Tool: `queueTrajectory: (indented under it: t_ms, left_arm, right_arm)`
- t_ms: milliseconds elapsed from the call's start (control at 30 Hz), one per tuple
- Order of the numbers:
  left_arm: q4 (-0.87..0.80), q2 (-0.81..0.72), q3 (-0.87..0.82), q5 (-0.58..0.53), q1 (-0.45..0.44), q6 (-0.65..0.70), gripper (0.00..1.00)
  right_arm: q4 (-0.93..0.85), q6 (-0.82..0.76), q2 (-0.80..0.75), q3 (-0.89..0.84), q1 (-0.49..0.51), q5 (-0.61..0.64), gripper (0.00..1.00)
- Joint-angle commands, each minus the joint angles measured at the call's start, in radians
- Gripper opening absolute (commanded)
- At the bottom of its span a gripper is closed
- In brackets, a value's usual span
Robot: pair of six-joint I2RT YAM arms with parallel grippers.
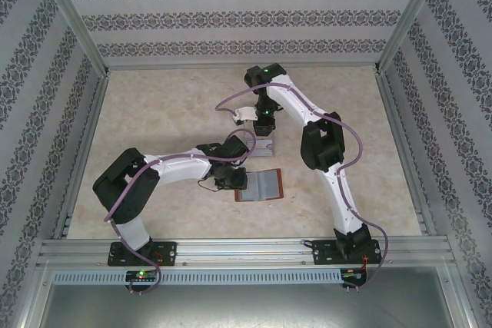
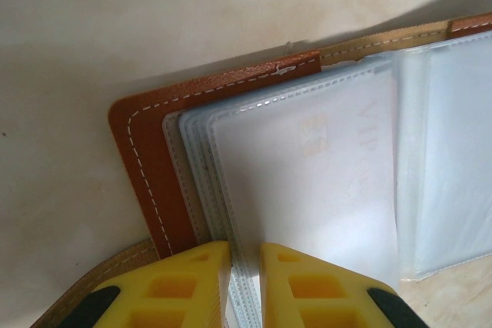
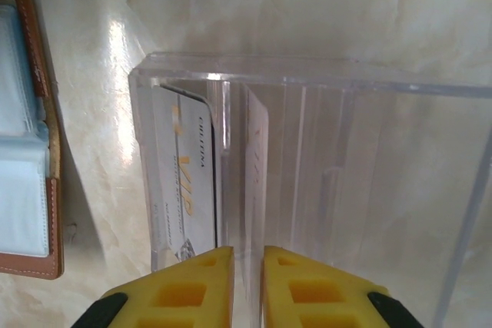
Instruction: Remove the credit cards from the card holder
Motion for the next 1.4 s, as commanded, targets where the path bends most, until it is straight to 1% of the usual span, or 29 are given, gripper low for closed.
queueTrajectory:
  t_ms: [0, 467, 633, 800, 900, 1033, 1100, 1200, 1367]
  left_arm:
    - [-0.074, 0.046, -0.047, -0.001, -0.02, -0.001, 0.19]
    - [-0.073, 0.035, -0.05, -0.009, -0.02, 0.001, 0.19]
    - [-0.074, 0.032, -0.049, -0.013, -0.02, 0.005, 0.19]
    - [-0.052, 0.03, -0.06, -0.011, -0.02, 0.0, 0.19]
    - [-0.041, 0.027, -0.067, -0.009, -0.02, -0.002, 0.19]
    - [-0.031, 0.024, -0.068, -0.01, -0.02, -0.005, 0.19]
    - [-0.025, 0.025, -0.071, -0.01, -0.02, -0.005, 0.19]
    - [-0.017, 0.025, -0.072, -0.012, -0.02, -0.005, 0.19]
    - [-0.021, 0.027, -0.07, -0.021, -0.02, 0.002, 0.19]
  right_arm:
    - [-0.005, 0.014, -0.054, 0.028, -0.005, 0.035, 0.19]
    - [0.03, 0.043, -0.131, -0.042, -0.006, 0.054, 0.21]
    - [0.087, 0.128, -0.185, -0.111, -0.011, 0.013, 0.21]
    - [0.284, 0.306, -0.3, -0.312, -0.002, 0.0, 0.21]
    - [0.413, 0.455, -0.372, -0.434, 0.0, 0.005, 0.2]
    - [0.541, 0.669, -0.455, -0.58, 0.0, 0.027, 0.18]
    - [0.583, 0.769, -0.49, -0.644, 0.001, 0.032, 0.17]
    - [0.626, 0.912, -0.539, -0.736, 0.011, 0.032, 0.13]
    - [0.744, 1.066, -0.652, -0.925, 0.056, 0.02, 0.09]
